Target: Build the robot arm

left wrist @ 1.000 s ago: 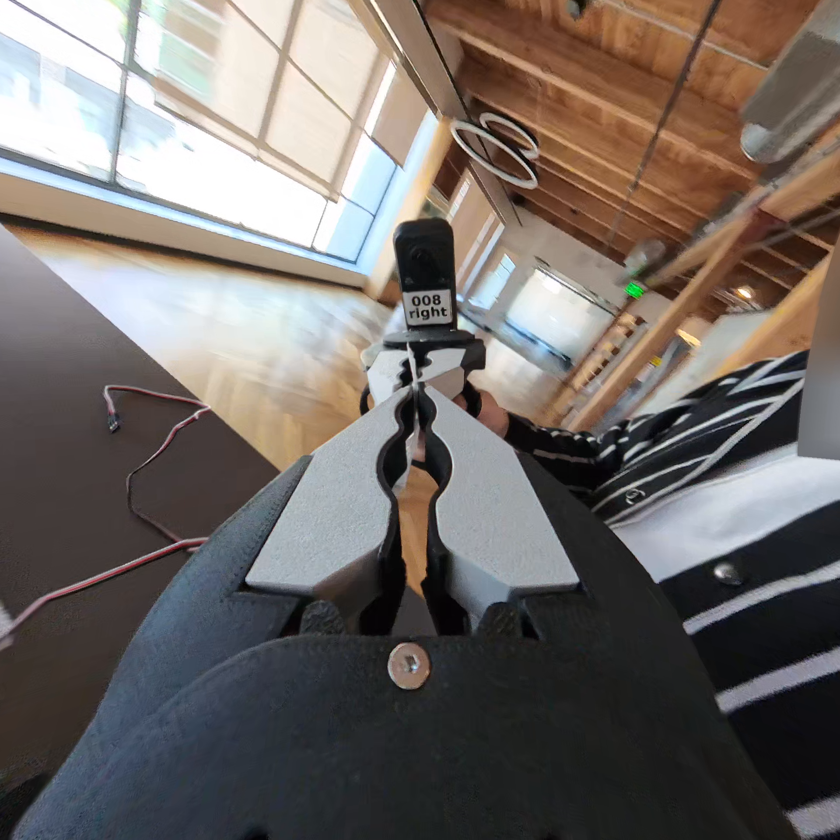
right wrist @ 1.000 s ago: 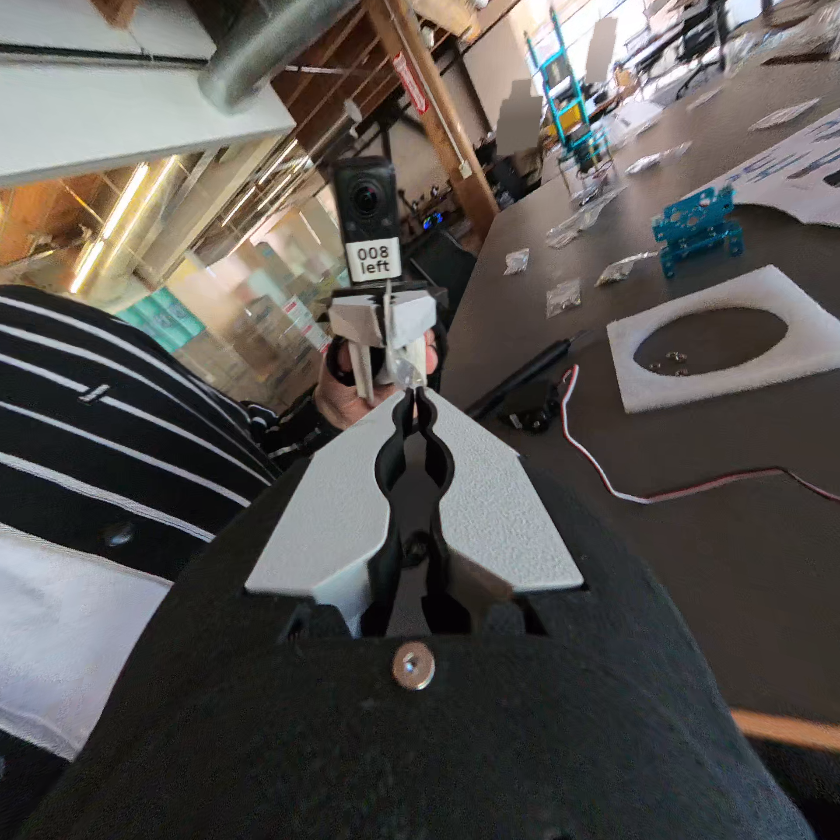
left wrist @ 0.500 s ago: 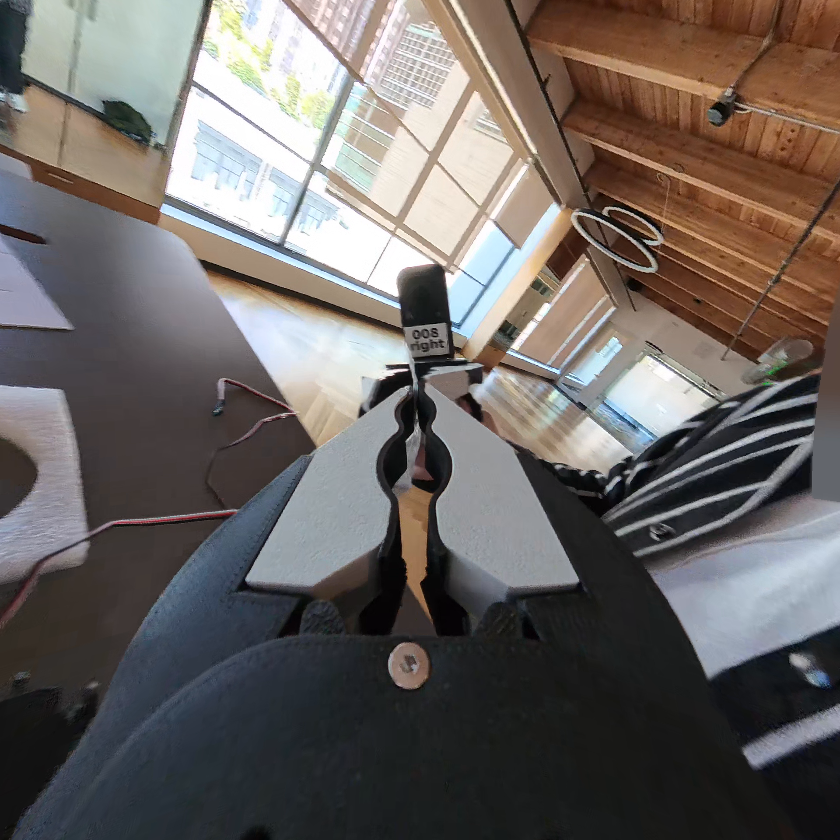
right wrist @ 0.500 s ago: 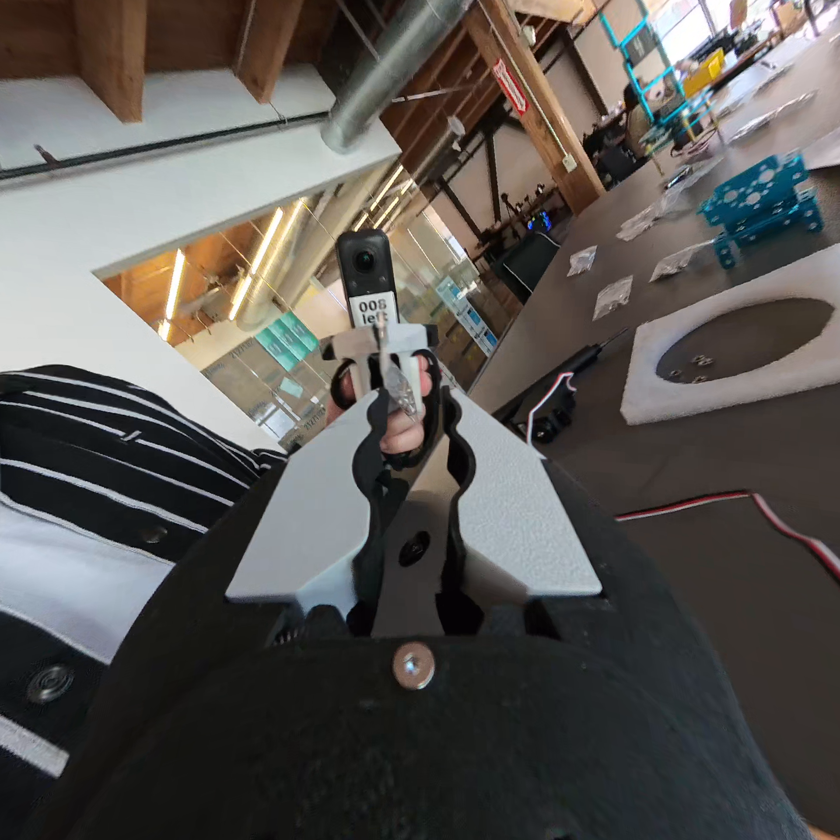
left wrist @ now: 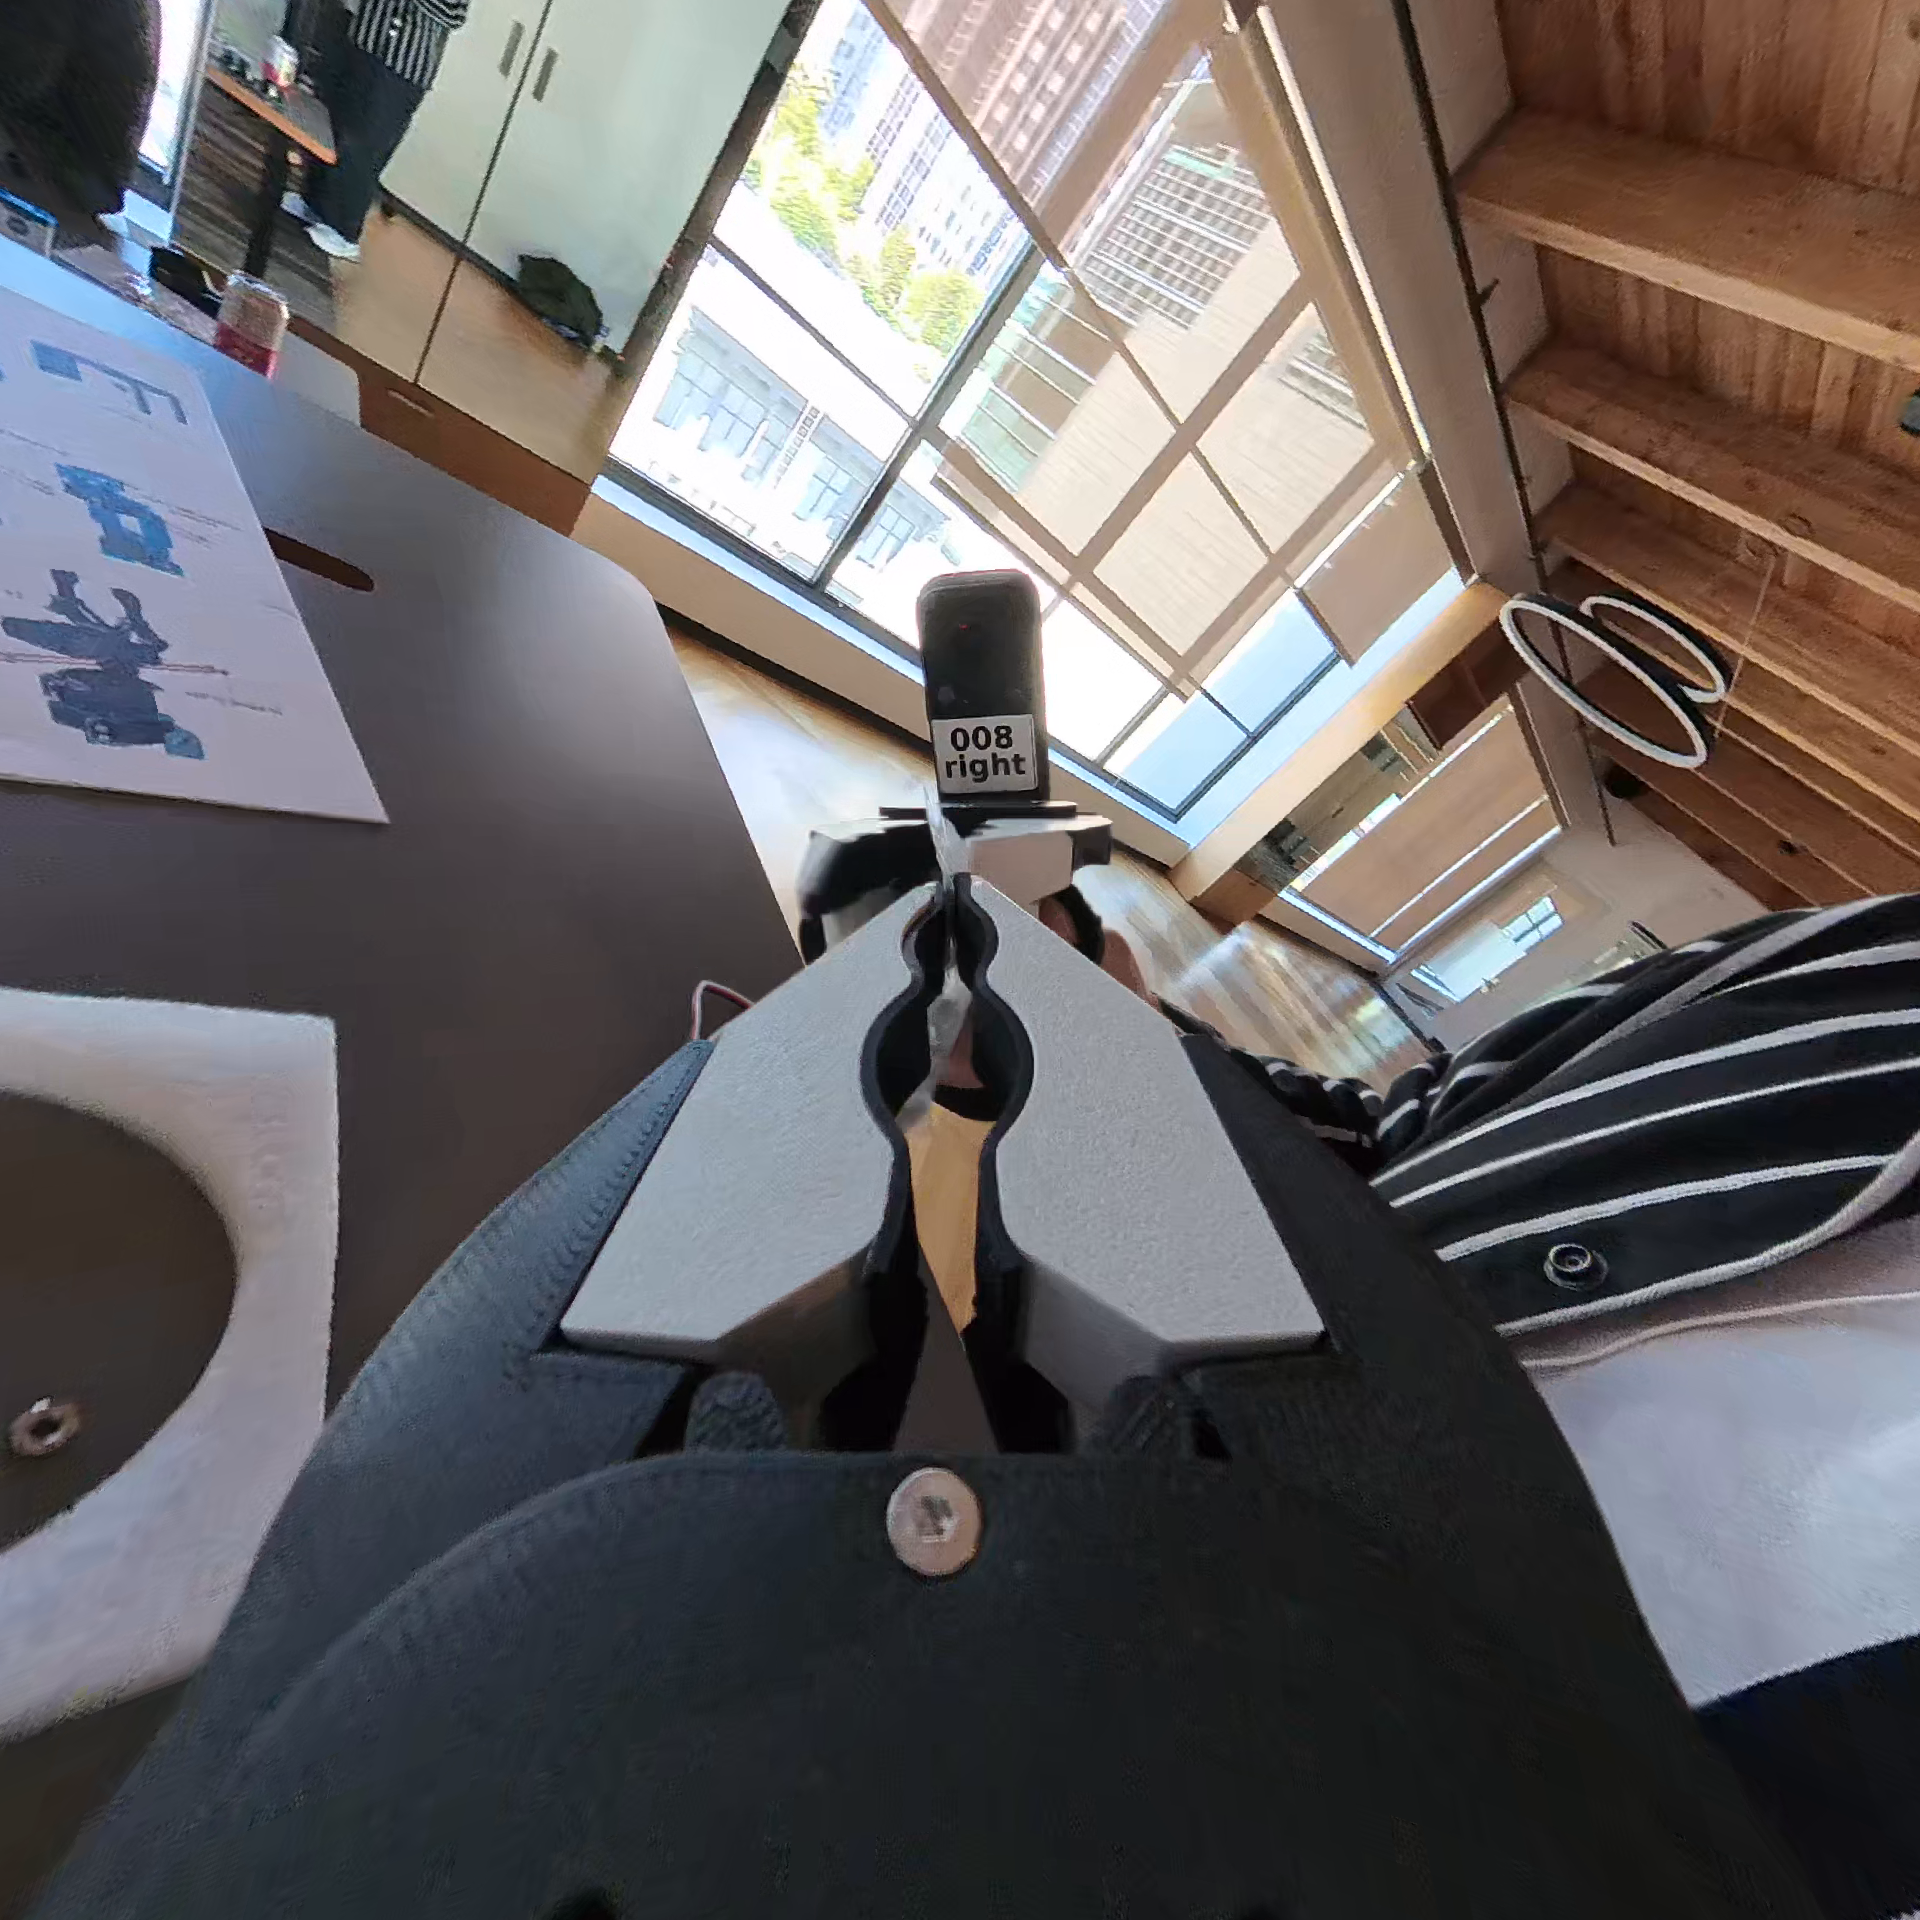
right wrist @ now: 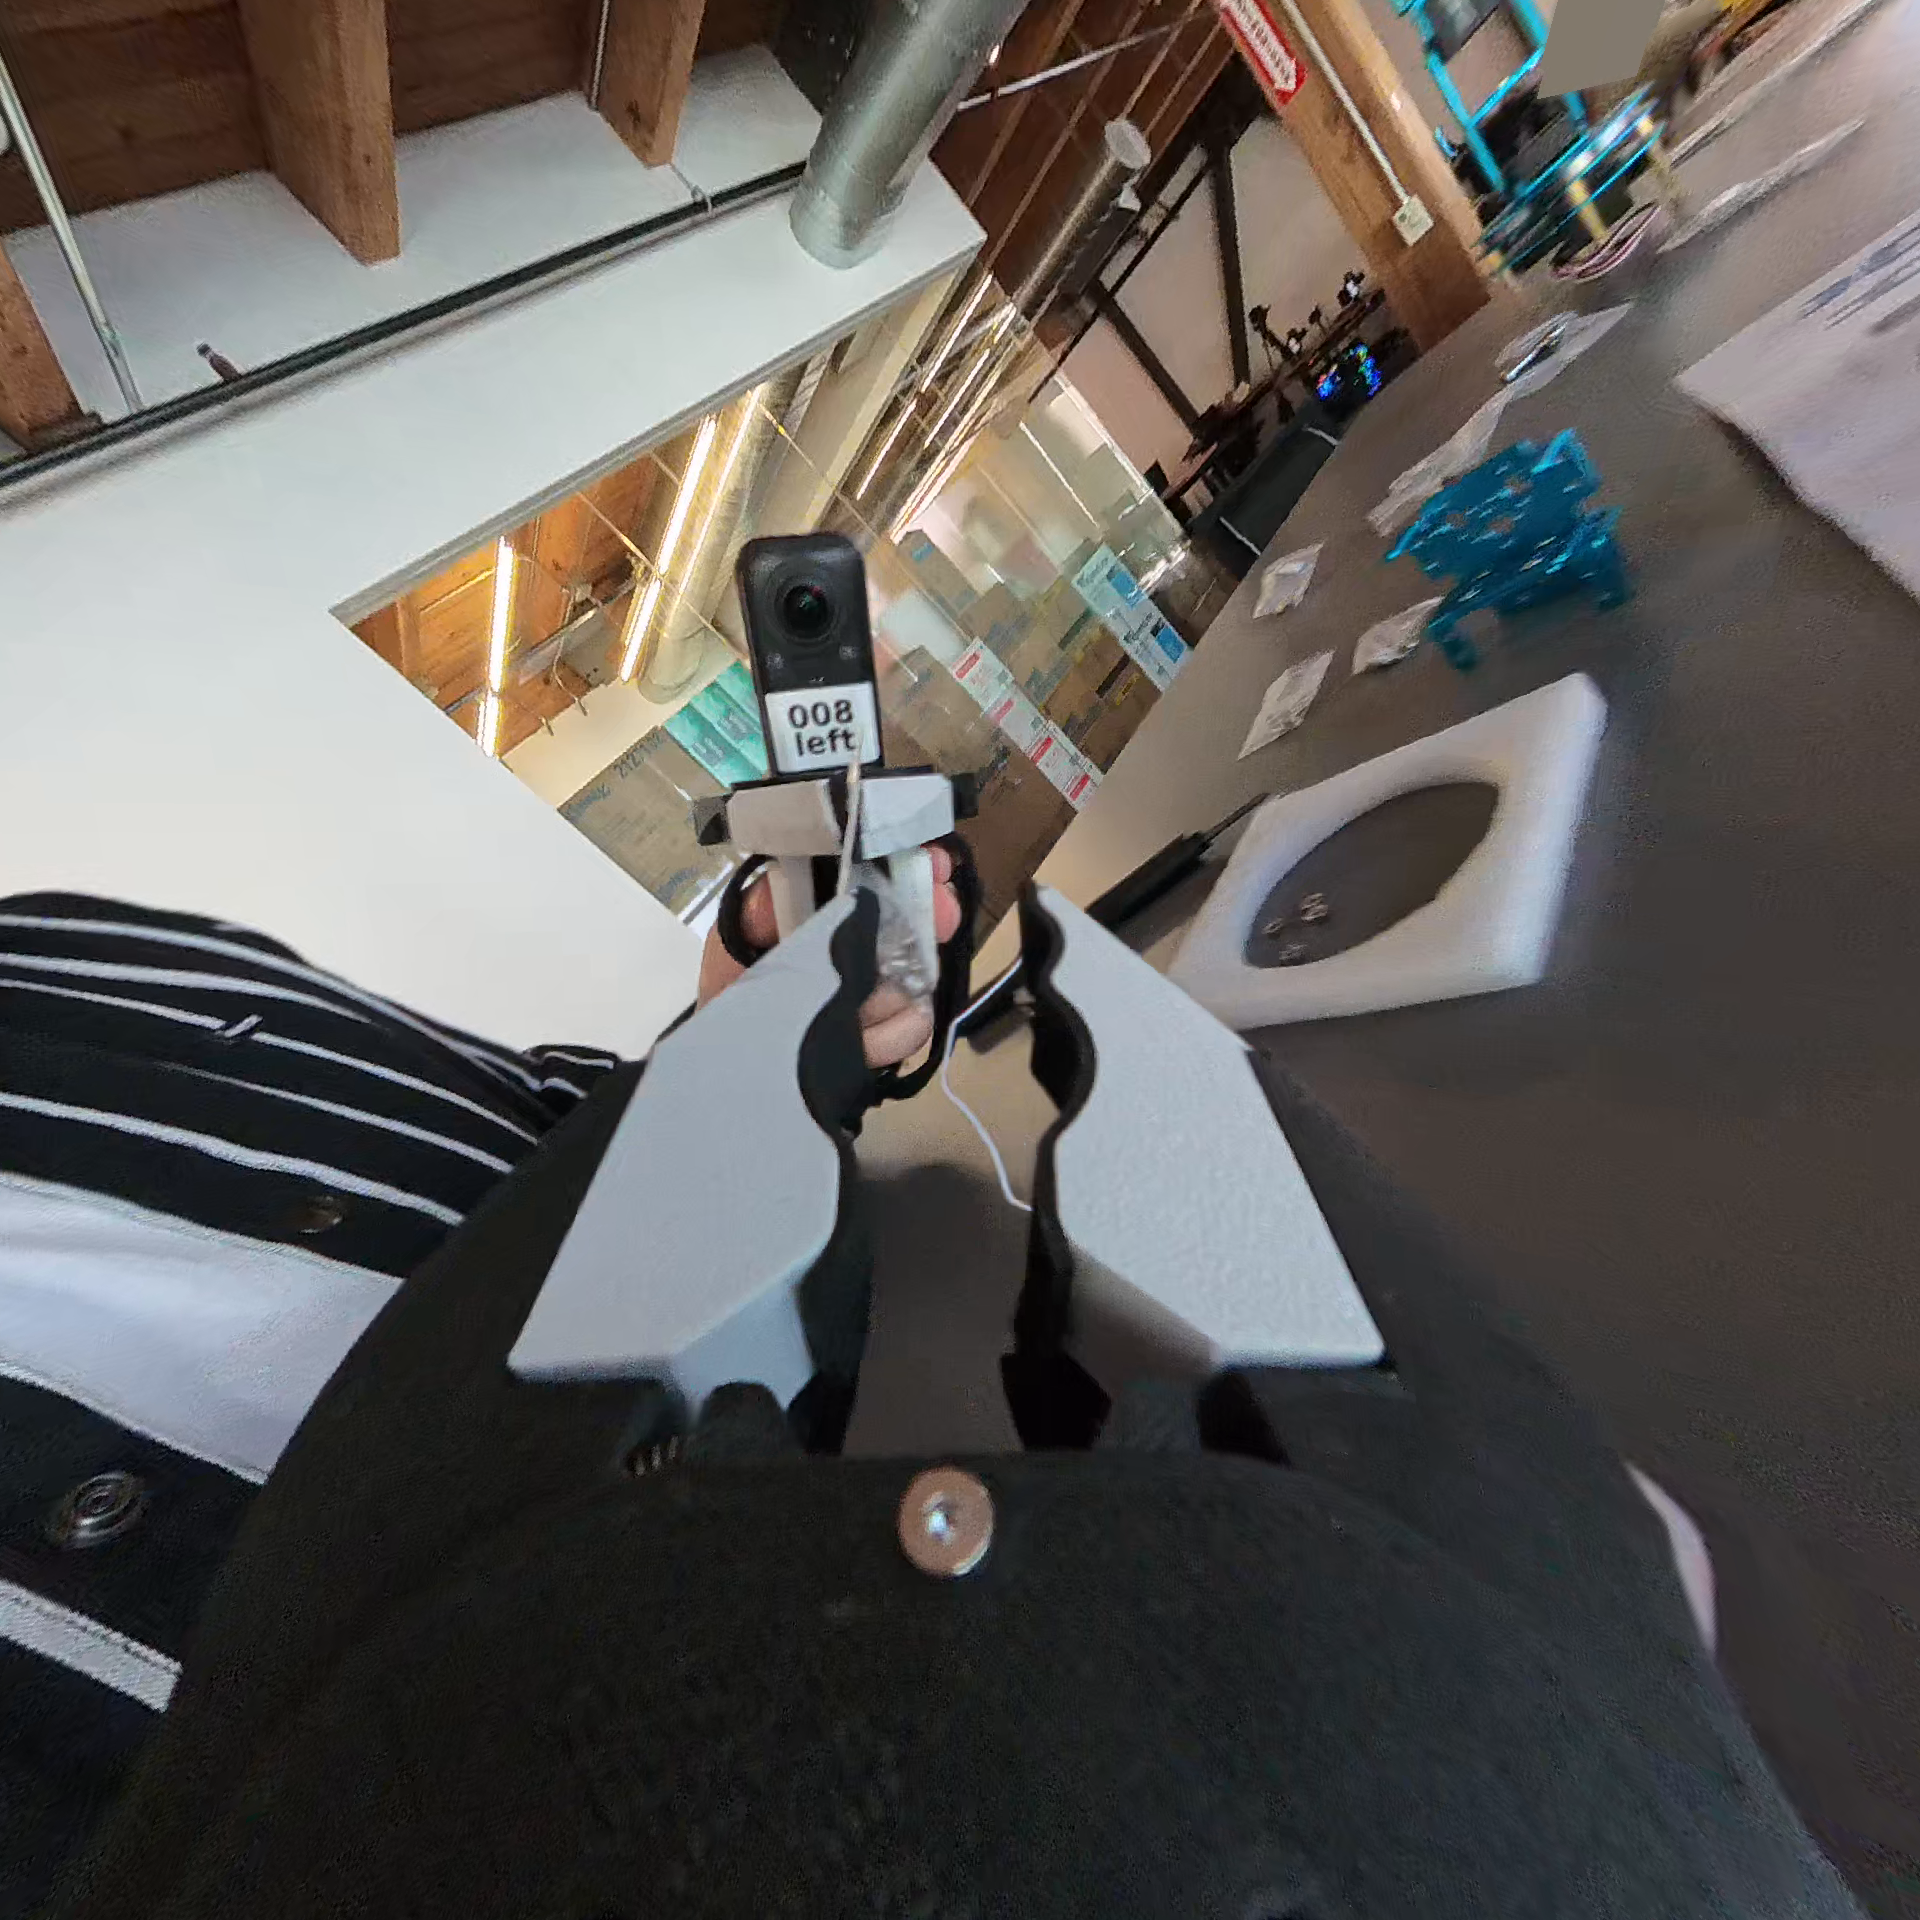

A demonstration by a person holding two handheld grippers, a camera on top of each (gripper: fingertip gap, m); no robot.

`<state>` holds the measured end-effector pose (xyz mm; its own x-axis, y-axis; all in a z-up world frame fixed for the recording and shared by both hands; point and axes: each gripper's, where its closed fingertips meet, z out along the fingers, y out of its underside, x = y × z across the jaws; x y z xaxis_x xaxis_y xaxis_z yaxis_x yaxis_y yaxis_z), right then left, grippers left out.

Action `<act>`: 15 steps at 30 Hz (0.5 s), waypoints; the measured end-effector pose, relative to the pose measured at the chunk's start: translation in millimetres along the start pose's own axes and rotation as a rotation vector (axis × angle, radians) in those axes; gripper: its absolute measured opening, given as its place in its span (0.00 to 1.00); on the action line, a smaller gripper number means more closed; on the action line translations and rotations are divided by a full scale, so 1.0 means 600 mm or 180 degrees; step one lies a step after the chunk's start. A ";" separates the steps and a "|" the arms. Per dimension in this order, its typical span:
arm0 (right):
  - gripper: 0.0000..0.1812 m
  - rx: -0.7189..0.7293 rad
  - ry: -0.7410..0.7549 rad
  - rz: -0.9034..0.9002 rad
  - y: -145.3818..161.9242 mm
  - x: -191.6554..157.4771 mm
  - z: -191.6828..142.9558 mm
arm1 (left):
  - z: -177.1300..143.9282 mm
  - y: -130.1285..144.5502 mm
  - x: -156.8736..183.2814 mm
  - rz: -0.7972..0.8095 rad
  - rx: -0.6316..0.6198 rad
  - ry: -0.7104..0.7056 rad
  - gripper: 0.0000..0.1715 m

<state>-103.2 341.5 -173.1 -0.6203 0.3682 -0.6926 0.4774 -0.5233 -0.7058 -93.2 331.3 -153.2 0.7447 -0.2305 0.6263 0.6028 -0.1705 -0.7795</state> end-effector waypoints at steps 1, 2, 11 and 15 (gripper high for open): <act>0.15 0.0023 -0.0011 0.0053 -0.009 0.010 -0.010 | 0.010 -0.003 -0.006 -0.0007 0.0000 -0.0038 0.00; 0.15 0.0020 -0.0082 0.0127 -0.015 0.016 -0.017 | 0.020 -0.004 -0.013 0.0001 -0.0010 -0.0098 0.00; 0.02 -0.0053 -0.0836 0.0466 -0.066 0.020 -0.047 | 0.077 -0.029 -0.063 -0.0200 0.0126 -0.0429 0.00; 0.17 -0.0055 -0.0888 0.0500 -0.078 0.029 -0.041 | 0.078 -0.035 -0.088 -0.0151 0.0083 -0.0697 0.00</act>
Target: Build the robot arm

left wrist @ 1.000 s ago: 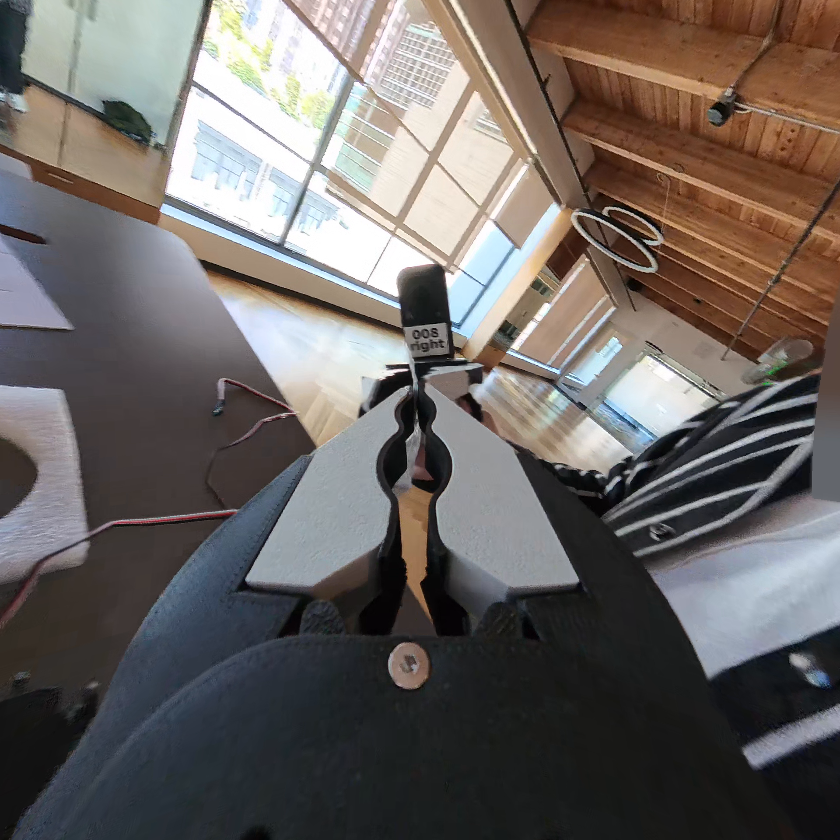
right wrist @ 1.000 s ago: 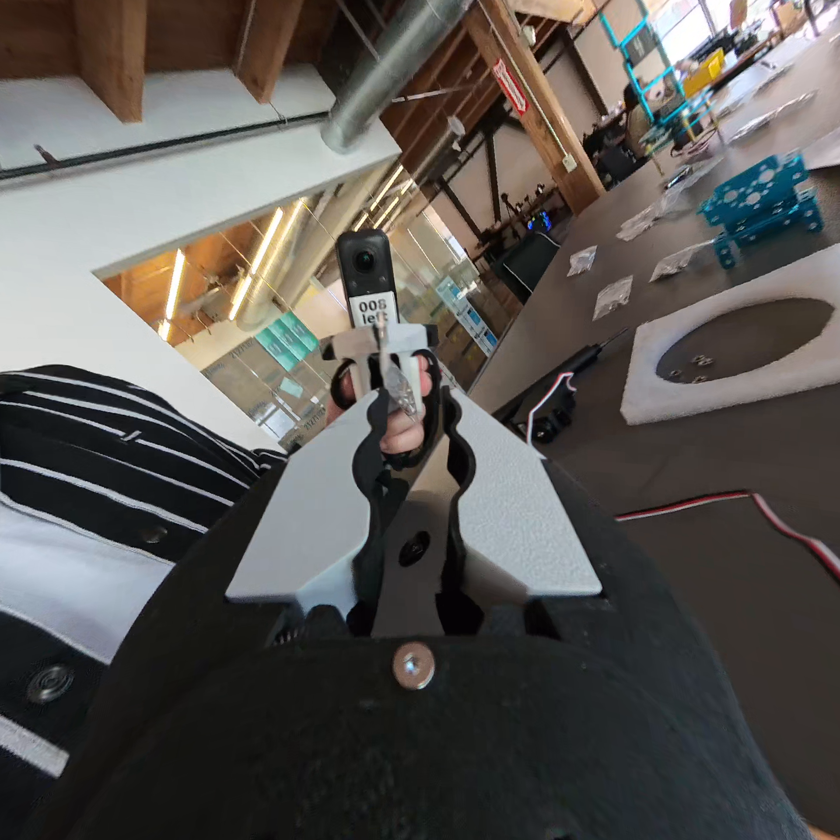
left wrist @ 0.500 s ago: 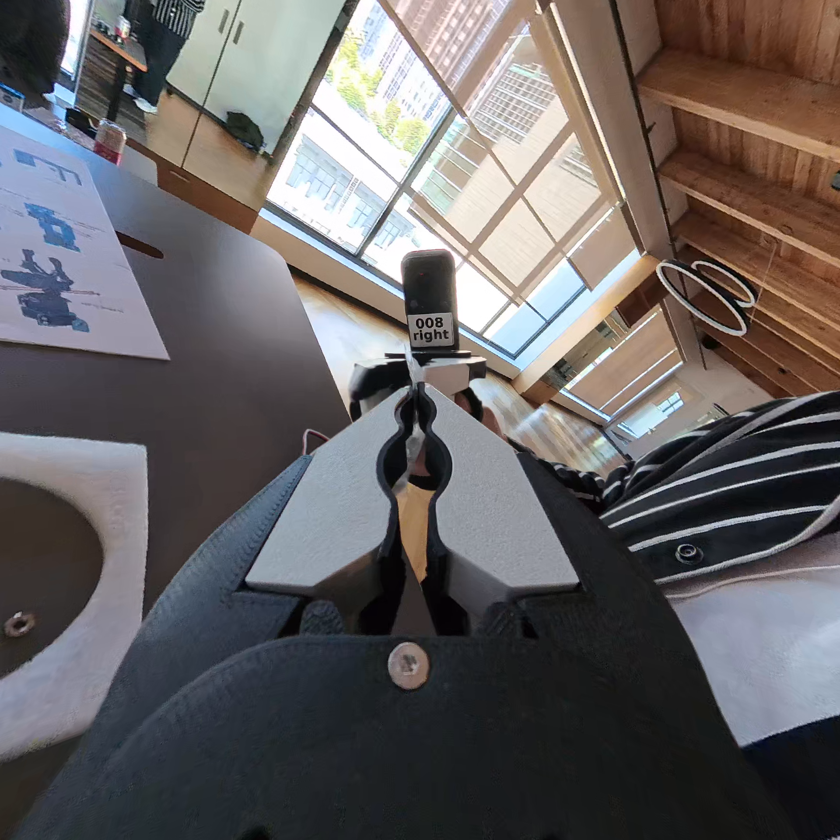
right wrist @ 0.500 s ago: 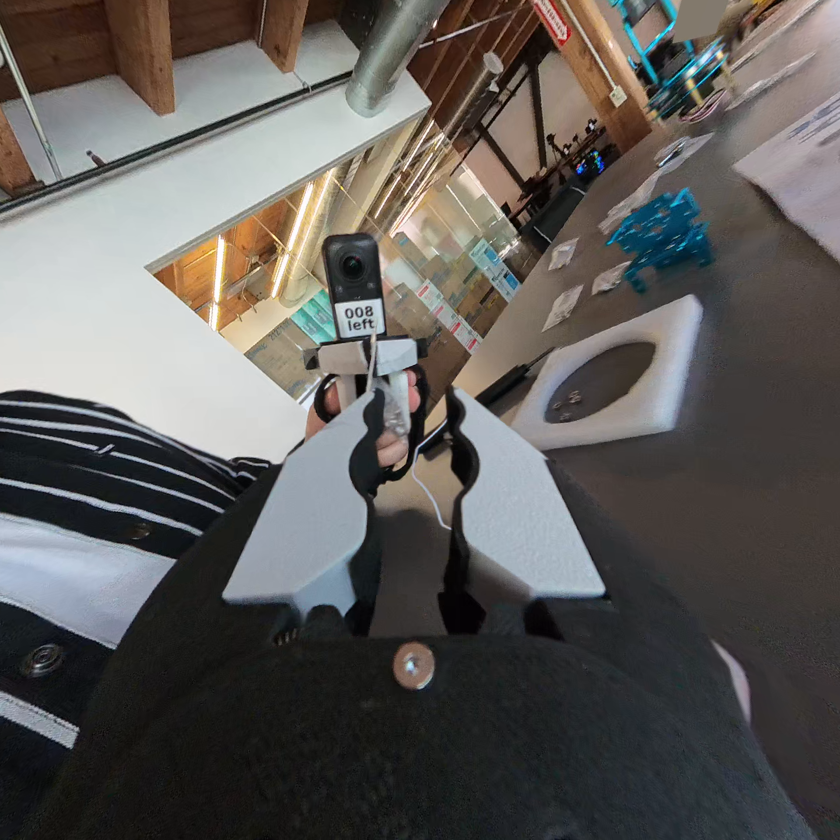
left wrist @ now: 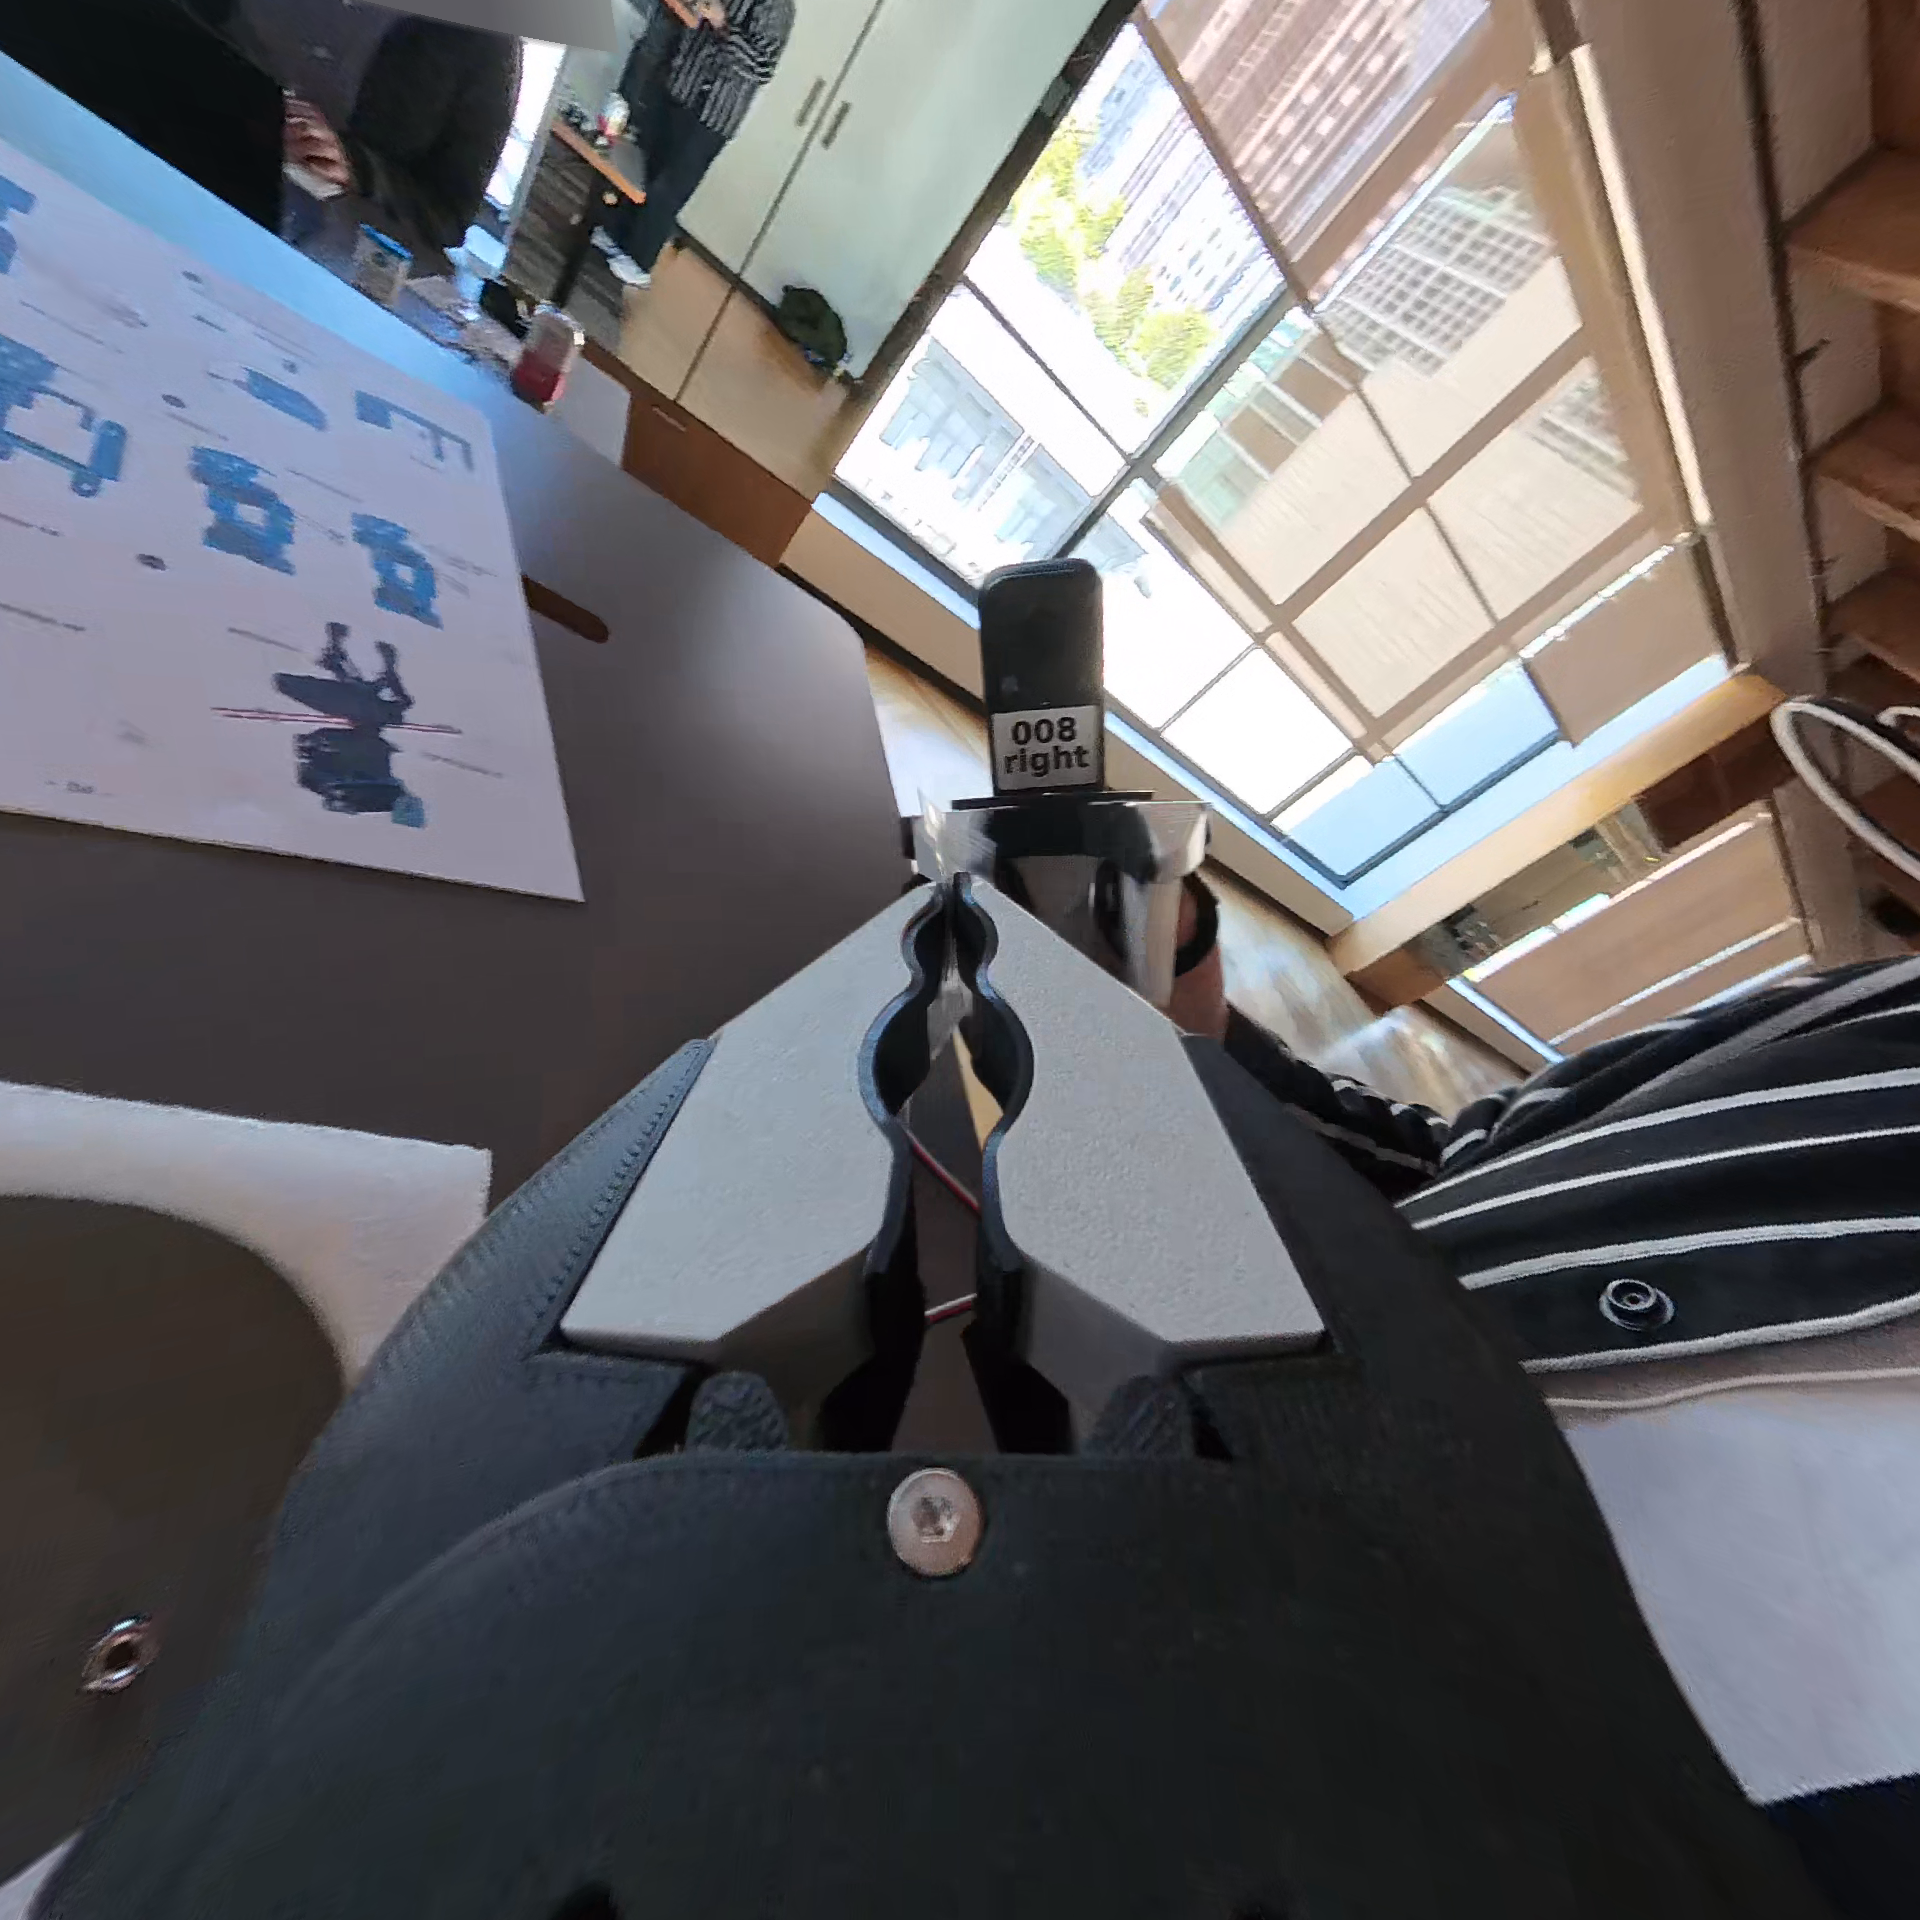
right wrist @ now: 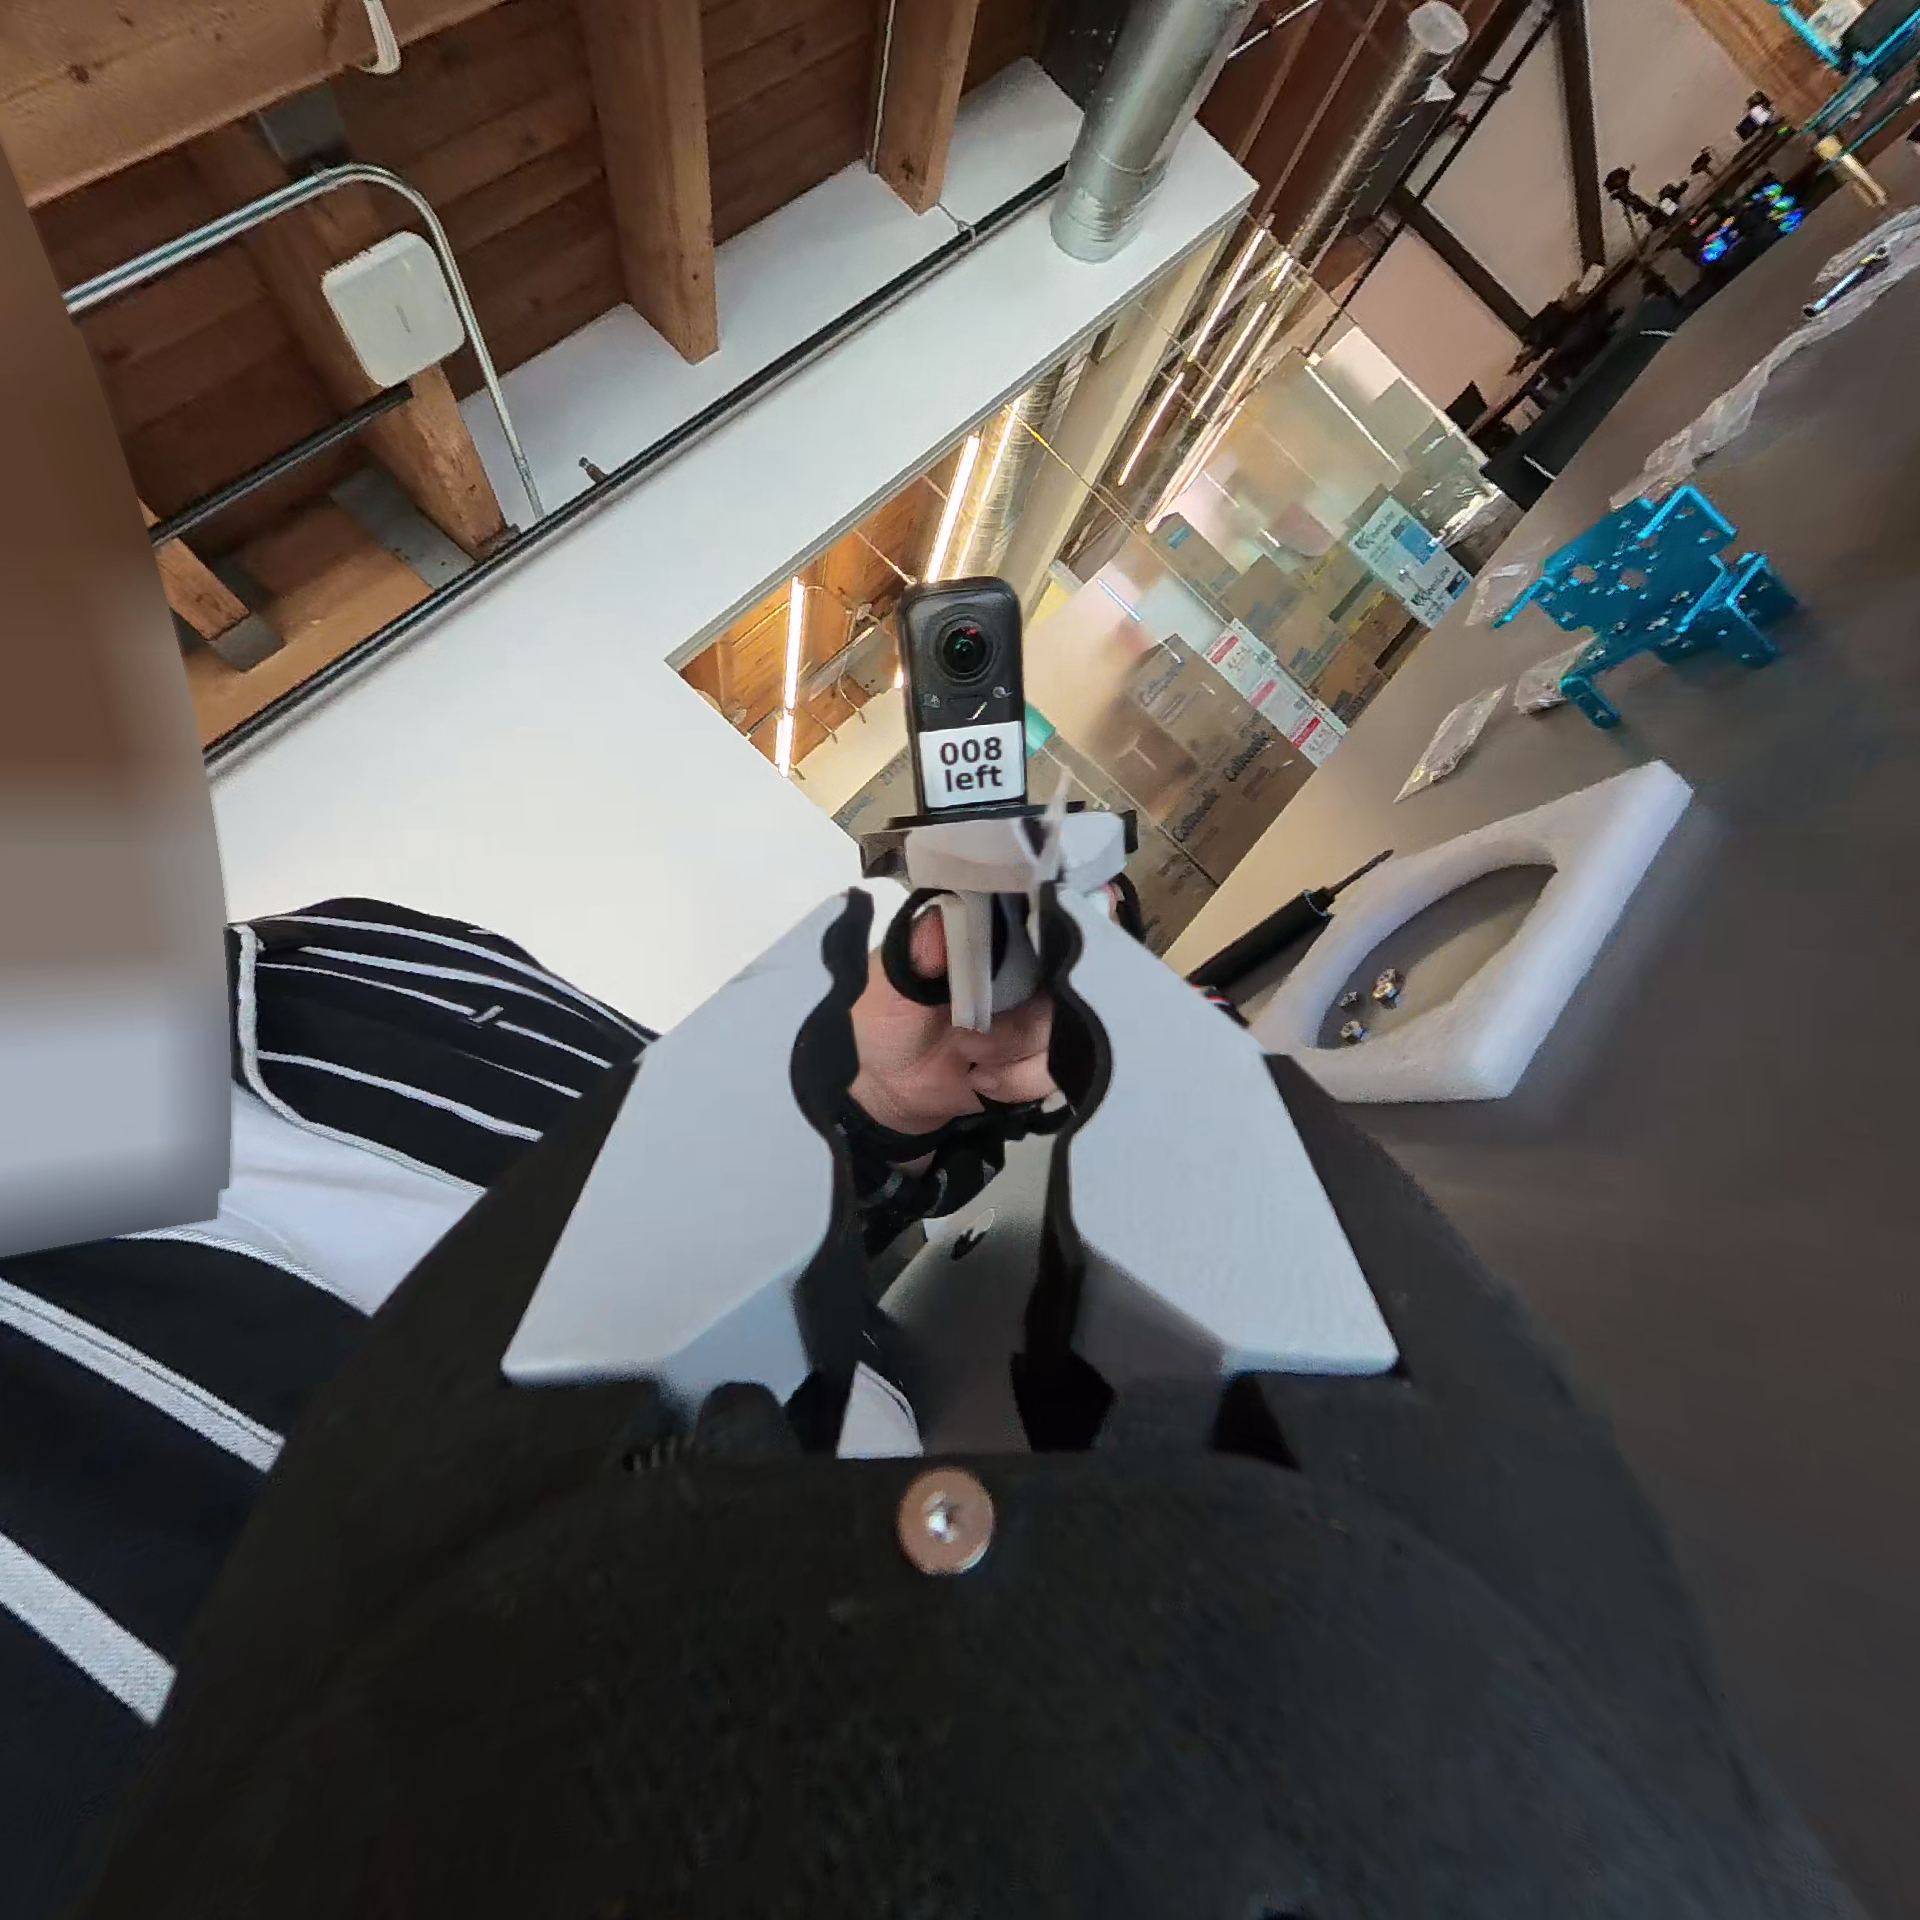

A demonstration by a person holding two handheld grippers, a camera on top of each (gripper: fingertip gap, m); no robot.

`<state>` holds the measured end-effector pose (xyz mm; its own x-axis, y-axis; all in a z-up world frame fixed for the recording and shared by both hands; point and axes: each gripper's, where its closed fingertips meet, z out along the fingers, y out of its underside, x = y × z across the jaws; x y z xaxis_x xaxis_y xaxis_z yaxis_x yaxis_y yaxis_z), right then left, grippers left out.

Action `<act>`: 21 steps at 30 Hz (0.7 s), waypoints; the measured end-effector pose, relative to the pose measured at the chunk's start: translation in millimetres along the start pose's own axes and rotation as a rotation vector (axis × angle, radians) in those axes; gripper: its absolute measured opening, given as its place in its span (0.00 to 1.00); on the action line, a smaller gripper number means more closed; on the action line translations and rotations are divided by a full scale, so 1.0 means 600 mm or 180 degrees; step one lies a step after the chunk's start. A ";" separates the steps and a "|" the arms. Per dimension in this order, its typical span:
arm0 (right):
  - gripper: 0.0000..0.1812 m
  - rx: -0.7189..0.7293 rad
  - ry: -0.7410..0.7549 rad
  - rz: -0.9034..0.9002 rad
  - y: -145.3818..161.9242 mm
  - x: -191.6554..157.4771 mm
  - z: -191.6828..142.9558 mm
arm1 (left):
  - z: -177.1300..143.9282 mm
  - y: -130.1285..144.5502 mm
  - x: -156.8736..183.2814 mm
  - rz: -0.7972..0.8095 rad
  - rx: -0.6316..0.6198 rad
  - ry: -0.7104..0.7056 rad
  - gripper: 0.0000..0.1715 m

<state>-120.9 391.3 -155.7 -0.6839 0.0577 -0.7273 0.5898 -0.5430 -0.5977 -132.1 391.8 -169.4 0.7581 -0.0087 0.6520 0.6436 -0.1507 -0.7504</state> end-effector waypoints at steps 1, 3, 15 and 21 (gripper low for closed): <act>0.17 -0.0008 0.0000 0.0021 -0.001 0.003 0.002 | 0.000 -0.002 -0.004 0.0005 0.0008 -0.0048 0.00; 0.08 -0.0006 0.0074 0.0037 -0.006 0.015 0.002 | 0.001 -0.008 -0.002 -0.0023 0.0034 -0.0037 0.00; 0.00 -0.0191 0.0014 0.0120 -0.039 0.036 -0.009 | 0.017 -0.032 -0.008 -0.0085 0.0101 -0.0060 0.02; 0.00 -0.0384 0.0255 0.0407 -0.089 0.055 -0.017 | -0.019 -0.082 -0.028 -0.0218 0.0564 -0.0108 0.08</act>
